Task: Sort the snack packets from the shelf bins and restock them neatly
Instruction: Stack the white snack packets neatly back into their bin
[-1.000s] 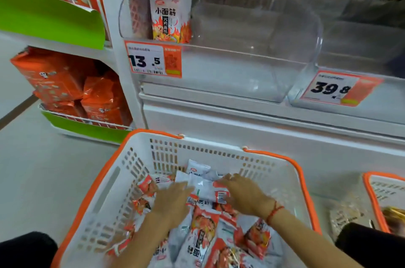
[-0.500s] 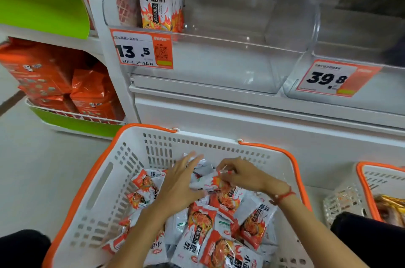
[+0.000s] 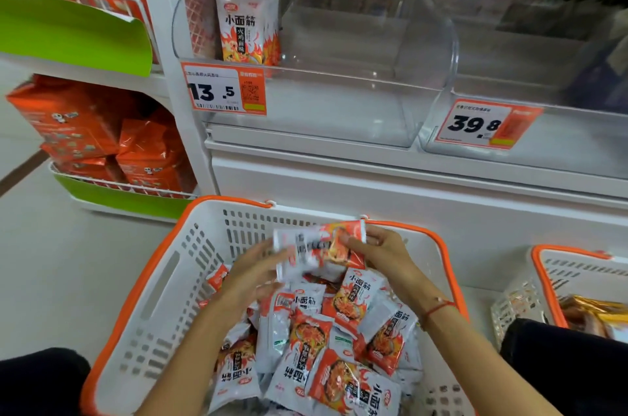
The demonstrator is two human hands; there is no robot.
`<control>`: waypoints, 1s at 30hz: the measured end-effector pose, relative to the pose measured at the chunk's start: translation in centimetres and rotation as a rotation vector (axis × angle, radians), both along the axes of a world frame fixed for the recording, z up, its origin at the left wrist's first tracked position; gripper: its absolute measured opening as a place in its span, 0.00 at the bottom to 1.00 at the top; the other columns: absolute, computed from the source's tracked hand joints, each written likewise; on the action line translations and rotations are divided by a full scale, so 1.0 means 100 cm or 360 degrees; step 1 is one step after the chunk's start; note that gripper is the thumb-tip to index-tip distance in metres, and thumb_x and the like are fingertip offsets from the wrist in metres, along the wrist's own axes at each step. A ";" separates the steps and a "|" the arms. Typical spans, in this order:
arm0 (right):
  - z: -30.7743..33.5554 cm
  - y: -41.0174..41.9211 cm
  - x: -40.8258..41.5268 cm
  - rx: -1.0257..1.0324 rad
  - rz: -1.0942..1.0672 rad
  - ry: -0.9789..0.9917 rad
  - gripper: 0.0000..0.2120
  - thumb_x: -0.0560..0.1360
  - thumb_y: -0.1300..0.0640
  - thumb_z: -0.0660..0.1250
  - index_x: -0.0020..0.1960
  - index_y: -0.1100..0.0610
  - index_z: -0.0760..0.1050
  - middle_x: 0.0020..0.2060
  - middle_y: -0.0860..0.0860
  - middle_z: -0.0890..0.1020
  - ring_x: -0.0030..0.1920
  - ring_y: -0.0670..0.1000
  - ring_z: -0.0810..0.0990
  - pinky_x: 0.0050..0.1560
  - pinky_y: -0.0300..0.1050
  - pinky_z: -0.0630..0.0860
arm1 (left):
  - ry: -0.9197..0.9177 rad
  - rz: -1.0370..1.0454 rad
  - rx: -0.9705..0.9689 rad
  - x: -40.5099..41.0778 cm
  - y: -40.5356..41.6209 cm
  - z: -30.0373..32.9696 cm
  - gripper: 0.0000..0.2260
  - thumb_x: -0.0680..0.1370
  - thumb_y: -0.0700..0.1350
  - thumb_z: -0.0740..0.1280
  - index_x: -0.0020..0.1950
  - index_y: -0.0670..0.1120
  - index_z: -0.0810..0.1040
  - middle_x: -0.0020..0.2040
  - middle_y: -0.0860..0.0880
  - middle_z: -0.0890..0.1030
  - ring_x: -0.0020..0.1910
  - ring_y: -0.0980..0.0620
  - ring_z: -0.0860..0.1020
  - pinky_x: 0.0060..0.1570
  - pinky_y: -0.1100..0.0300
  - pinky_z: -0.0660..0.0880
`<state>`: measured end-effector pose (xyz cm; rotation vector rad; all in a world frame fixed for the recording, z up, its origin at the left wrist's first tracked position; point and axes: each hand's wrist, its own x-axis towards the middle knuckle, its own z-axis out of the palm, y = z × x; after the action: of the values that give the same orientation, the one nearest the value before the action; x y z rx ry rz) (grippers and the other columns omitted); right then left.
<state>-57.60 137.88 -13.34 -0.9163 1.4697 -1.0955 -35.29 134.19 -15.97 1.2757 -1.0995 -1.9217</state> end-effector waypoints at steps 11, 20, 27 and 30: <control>-0.072 0.010 0.038 0.0234 0.1027 0.0856 0.16 0.72 0.36 0.67 0.48 0.47 0.80 0.48 0.44 0.82 0.51 0.45 0.77 0.55 0.40 0.74 | -0.0142 0.0629 0.0090 -0.008 0.001 -0.030 0.07 0.81 0.49 0.64 0.54 0.48 0.78 0.54 0.46 0.83 0.50 0.50 0.82 0.47 0.58 0.77; -0.084 -0.001 0.028 0.0428 0.0912 0.1162 0.23 0.69 0.53 0.77 0.51 0.53 0.63 0.41 0.44 0.69 0.46 0.50 0.70 0.37 0.35 0.66 | -0.0597 0.0423 -0.0263 0.013 -0.009 -0.032 0.12 0.80 0.49 0.64 0.47 0.41 0.78 0.43 0.46 0.81 0.45 0.48 0.79 0.52 0.50 0.76; 0.005 -0.024 -0.025 0.0115 0.0009 0.0264 0.16 0.71 0.59 0.74 0.57 0.62 0.79 0.46 0.54 0.85 0.44 0.51 0.84 0.48 0.45 0.81 | -0.0484 0.0477 -0.0157 0.010 -0.021 -0.015 0.07 0.82 0.46 0.62 0.50 0.46 0.78 0.48 0.46 0.83 0.43 0.52 0.82 0.46 0.57 0.78; 0.029 -0.024 -0.009 0.0075 -0.0239 -0.0308 0.07 0.73 0.63 0.71 0.51 0.62 0.80 0.39 0.53 0.86 0.37 0.49 0.83 0.36 0.37 0.78 | -0.0321 0.0361 -0.0010 -0.003 -0.019 -0.004 0.10 0.82 0.43 0.61 0.59 0.39 0.76 0.51 0.41 0.82 0.41 0.53 0.82 0.38 0.64 0.78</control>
<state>-58.48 135.48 -10.46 -0.6558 1.4145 -1.2187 -35.56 132.32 -16.37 1.5469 -1.0068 -1.6491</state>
